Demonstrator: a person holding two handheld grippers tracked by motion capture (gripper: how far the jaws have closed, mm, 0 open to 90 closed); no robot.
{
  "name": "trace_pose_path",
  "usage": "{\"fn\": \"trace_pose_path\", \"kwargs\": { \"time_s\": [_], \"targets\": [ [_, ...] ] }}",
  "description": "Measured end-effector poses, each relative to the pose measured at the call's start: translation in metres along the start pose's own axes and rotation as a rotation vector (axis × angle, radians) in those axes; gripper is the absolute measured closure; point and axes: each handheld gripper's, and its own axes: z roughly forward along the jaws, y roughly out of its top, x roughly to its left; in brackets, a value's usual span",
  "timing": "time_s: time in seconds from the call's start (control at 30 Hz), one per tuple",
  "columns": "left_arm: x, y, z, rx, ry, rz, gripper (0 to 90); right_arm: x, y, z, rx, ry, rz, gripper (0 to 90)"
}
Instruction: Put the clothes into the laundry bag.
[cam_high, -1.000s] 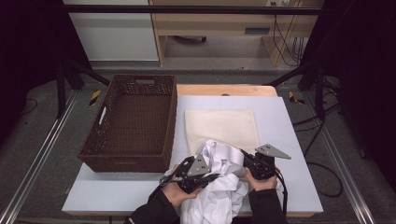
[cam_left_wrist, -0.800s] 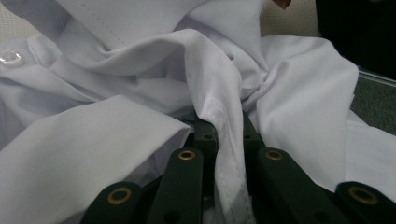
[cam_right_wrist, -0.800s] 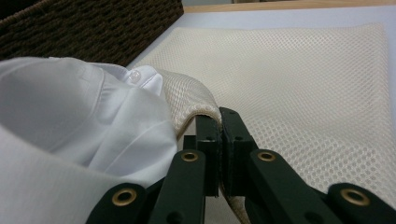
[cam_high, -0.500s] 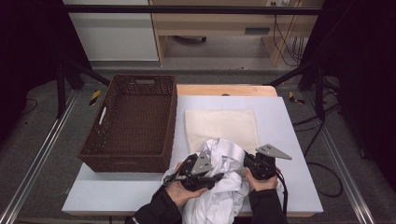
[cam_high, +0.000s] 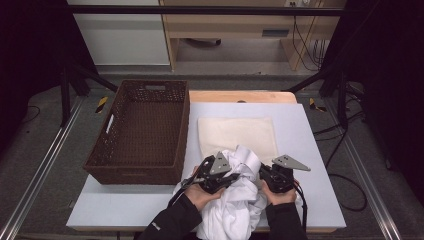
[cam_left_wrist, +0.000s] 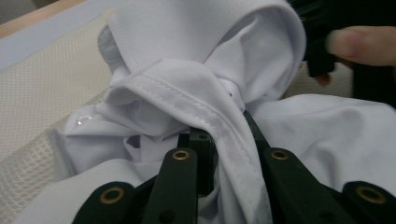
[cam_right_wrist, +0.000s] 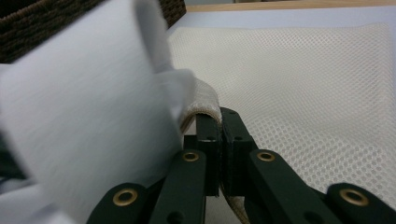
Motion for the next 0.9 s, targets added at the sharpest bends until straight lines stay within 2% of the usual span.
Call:
{"fn": "trace_pose_path", "kwargs": {
  "time_s": [0.1,0.17,0.23,0.33,0.4,0.43,0.53,0.6,0.67,0.77,0.83,0.9],
  "targets": [
    [-0.016,-0.003,-0.018,-0.008,-0.047,0.070,80.8,-0.002,0.001,0.000,-0.006,-0.010,0.010,88.1],
    [-0.026,-0.009,-0.021,0.002,-0.092,0.086,80.9,-0.003,0.001,0.000,-0.010,-0.010,0.026,88.0],
    [-0.032,-0.014,-0.015,0.035,-0.101,0.109,80.9,-0.004,0.002,-0.001,-0.013,-0.008,0.030,88.0],
    [-0.031,-0.020,0.003,0.090,-0.121,0.093,80.9,-0.004,0.002,-0.001,-0.021,-0.005,0.022,88.0],
    [-0.030,-0.021,0.014,0.143,-0.125,0.110,80.8,-0.004,0.003,-0.001,-0.026,0.003,0.019,88.0],
    [-0.030,-0.020,0.019,0.149,-0.120,0.100,80.8,-0.004,0.003,-0.002,-0.027,0.004,0.019,87.9],
    [-0.033,-0.016,0.026,0.173,-0.084,0.115,80.4,-0.001,0.004,-0.003,-0.037,0.010,0.003,88.0],
    [-0.033,-0.015,0.028,0.174,-0.078,0.111,79.1,0.001,0.005,-0.004,-0.037,0.011,0.001,87.9],
    [-0.032,-0.014,0.025,0.147,-0.087,0.087,75.1,0.001,0.004,-0.004,-0.037,0.011,0.001,87.9],
    [-0.033,-0.012,0.014,0.089,-0.096,0.056,56.2,-0.001,0.003,-0.004,-0.039,0.008,0.009,87.9],
    [-0.032,-0.007,0.001,0.040,-0.062,0.056,36.7,-0.002,0.003,-0.005,-0.037,0.004,0.012,87.9],
    [-0.028,-0.003,-0.013,-0.008,-0.044,0.039,31.1,-0.003,0.002,-0.005,-0.036,0.000,0.015,87.9]
  ]
}}
